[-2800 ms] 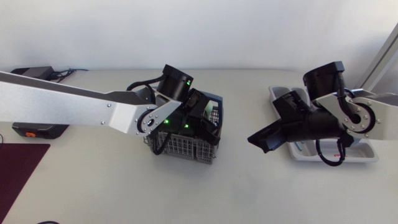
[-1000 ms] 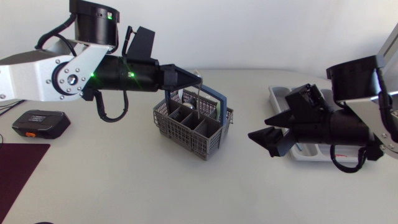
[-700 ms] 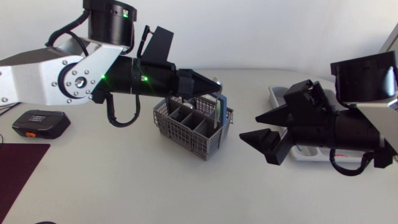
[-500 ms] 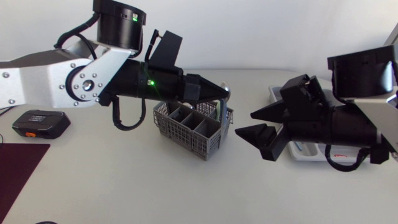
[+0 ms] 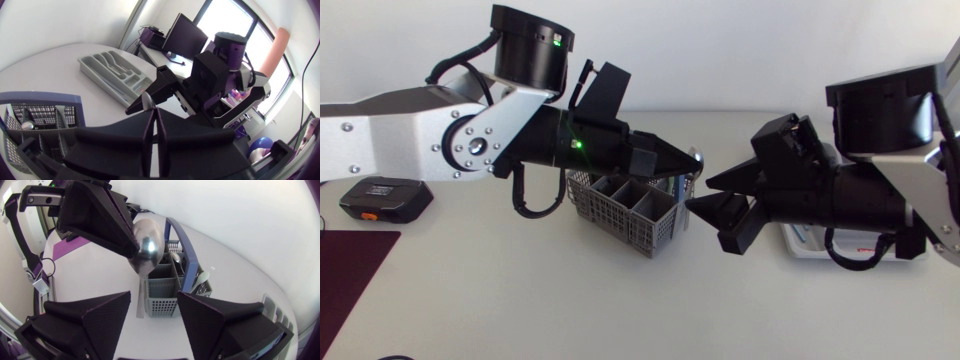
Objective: Unload the cutlery basket into the drawer organizer.
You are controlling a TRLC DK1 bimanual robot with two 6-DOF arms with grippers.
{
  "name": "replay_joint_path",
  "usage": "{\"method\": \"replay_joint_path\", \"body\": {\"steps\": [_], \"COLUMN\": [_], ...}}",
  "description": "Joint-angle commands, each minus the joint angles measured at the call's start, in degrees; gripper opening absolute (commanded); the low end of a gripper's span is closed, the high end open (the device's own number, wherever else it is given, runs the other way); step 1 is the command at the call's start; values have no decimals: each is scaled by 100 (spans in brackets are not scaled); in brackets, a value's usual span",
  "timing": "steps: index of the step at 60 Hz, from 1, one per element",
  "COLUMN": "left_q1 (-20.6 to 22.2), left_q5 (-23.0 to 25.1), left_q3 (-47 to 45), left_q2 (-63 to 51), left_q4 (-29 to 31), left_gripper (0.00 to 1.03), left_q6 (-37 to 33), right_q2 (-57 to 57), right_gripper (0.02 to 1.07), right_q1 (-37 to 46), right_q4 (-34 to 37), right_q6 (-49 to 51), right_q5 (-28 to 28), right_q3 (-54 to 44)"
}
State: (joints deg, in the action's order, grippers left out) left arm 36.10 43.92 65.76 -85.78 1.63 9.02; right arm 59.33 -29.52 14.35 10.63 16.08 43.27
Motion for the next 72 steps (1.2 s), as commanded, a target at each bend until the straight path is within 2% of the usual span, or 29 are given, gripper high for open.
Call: {"method": "replay_joint_path", "body": {"steps": [1, 13, 21, 36, 42, 46, 52, 65, 72], "left_q1": [55, 319, 372, 328, 284, 258, 187, 117, 99], "left_q5": [-121, -1087, -1544, -2002, -2037, -2063, -2063, -2098, -2125], "left_q3": [201, 174, 280, 297, 280, 271, 262, 245, 227], "left_q2": [-115, -9, -27, 52, 70, 88, 114, 114, 123], "left_q4": [-40, -128, -242, -497, -550, -576, -637, -734, -769], "left_gripper": [4, 4, 4, 4, 4, 4, 4, 4, 4], "left_q6": [74, 56, 162, 557, 672, 768, 927, 1120, 1164], "right_q2": [149, 246, 360, 799, 931, 1063, 1221, 1441, 1494], "right_gripper": [69, 66, 66, 63, 60, 55, 55, 42, 20], "right_q1": [-160, -485, -573, -344, -309, -318, -414, -687, -704], "right_q4": [-125, -494, -767, -1347, -1593, -1769, -2006, -2586, -2736], "right_q6": [-132, -105, -79, -158, -220, -228, -255, -193, -149], "right_q5": [-219, -869, -1230, -1414, -1485, -1616, -1836, -2478, -2636], "right_q3": [200, 165, 147, 182, 209, 244, 235, 138, 121]}}
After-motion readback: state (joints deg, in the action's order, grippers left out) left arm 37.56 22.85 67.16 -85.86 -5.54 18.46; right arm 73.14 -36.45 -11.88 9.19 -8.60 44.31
